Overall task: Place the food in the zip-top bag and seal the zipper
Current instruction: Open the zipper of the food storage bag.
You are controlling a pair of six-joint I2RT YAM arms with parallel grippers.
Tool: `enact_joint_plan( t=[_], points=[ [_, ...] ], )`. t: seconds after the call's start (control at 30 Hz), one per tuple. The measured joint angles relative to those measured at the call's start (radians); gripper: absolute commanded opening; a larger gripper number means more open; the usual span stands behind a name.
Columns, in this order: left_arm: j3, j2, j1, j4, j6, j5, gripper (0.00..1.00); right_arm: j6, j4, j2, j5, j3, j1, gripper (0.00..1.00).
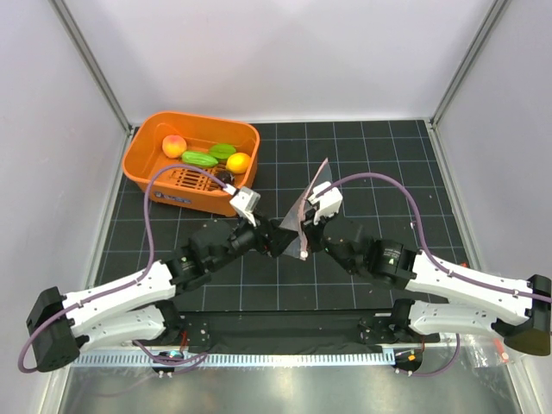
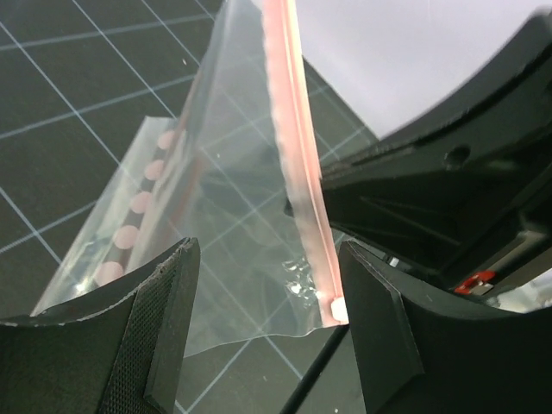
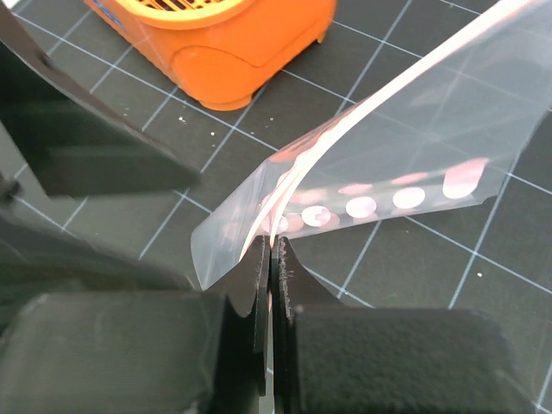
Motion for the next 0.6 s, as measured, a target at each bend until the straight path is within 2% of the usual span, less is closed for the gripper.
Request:
enact_joint_plan(
  t=[0.4,0.47,0.5,0.57,0.6],
  points=[
    [0.0,0.054,-0.085,0.016,0.079,-0.08,0.69,0.0,0.035,0.002,-0.047,-0.002,0.008,0.01],
    [0.0,0.062,-0.095,0.017,0.086,-0.101,0.62,0.0,0.037,0.003,-0.052,-0.002,0.011,0.01],
    [0.0,0.065,-0.097,0.017,0.089,-0.11,0.51,0.0,0.037,0.003,-0.055,-0.002,0.012,0.01],
    [0.002,0.073,-0.102,0.017,0.098,-0.127,0.4,0.0,0.04,0.008,-0.058,-0.002,0.016,0.01],
    [0.004,0.077,-0.103,0.016,0.101,-0.136,0.3,0.0,0.042,0.013,-0.059,-0.002,0.018,0.01]
  ],
)
